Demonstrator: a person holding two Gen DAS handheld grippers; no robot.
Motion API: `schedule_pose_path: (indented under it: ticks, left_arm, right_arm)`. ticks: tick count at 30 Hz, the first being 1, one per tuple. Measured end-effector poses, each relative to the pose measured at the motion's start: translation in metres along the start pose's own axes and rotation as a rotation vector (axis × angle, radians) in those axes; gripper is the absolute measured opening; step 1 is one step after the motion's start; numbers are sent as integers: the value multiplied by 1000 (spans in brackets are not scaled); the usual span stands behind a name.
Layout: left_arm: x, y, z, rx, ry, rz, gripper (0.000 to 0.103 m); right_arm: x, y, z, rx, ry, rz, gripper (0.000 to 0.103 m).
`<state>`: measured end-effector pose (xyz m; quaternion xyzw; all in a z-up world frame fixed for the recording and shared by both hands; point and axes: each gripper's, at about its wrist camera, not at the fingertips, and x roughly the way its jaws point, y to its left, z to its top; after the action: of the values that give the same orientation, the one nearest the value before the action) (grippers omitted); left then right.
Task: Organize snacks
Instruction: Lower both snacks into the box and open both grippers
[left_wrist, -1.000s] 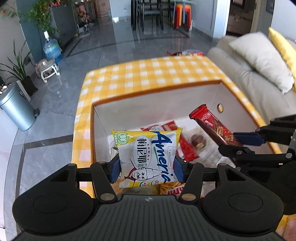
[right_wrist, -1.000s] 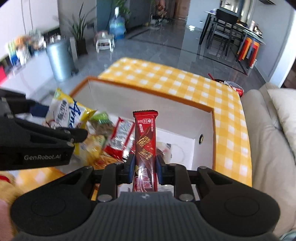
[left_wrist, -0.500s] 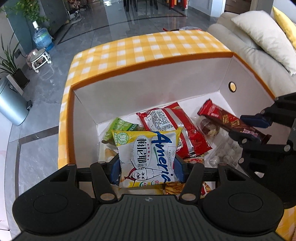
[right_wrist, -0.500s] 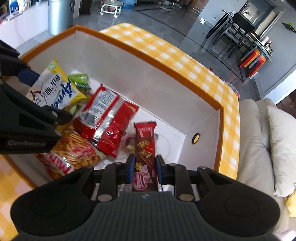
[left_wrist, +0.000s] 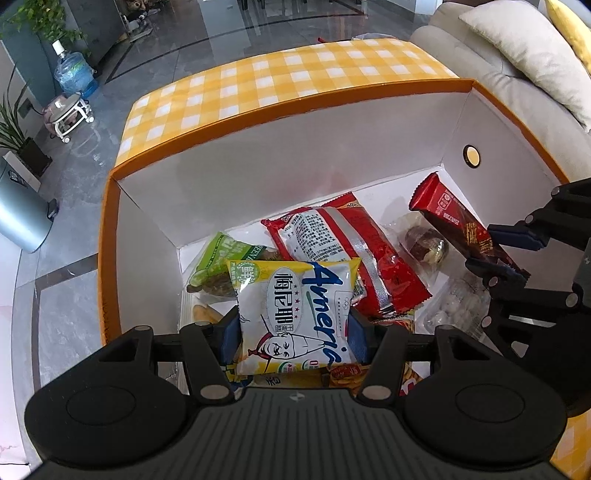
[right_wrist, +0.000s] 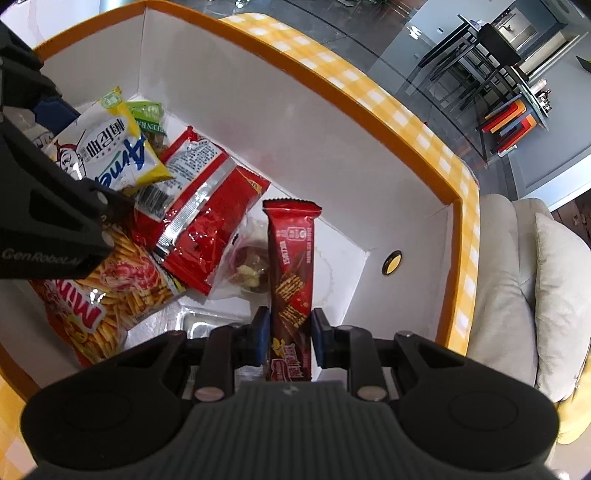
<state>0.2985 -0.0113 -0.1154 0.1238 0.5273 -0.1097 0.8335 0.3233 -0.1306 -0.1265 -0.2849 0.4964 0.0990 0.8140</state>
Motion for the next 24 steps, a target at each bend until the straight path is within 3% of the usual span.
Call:
schedule_pose_path:
  ticks: [4, 7, 12, 14, 17, 24]
  left_arm:
    - [-2, 0, 0, 6, -12, 13, 74]
    - [-6, -2, -1, 25, -27, 14, 80]
    - [-20, 0, -3, 32, -61, 38, 84]
    - [-33, 2, -6, 22, -110, 42, 86]
    - [-49, 5, -10, 1, -159, 29, 90]
    - [-84, 6, -23, -22, -236, 48, 90]
  right_arm:
    - [-1, -1, 1, 3, -3, 7, 22]
    - [-5, -2, 1, 5, -17, 20, 36]
    - [-17, -8, 0, 24, -48, 57, 46]
    - [-24, -11, -1, 36, -65, 61, 61]
    - [-38, -14, -4, 50, -108, 74, 70]
    - [-74, -14, -12, 75, -183, 64, 78]
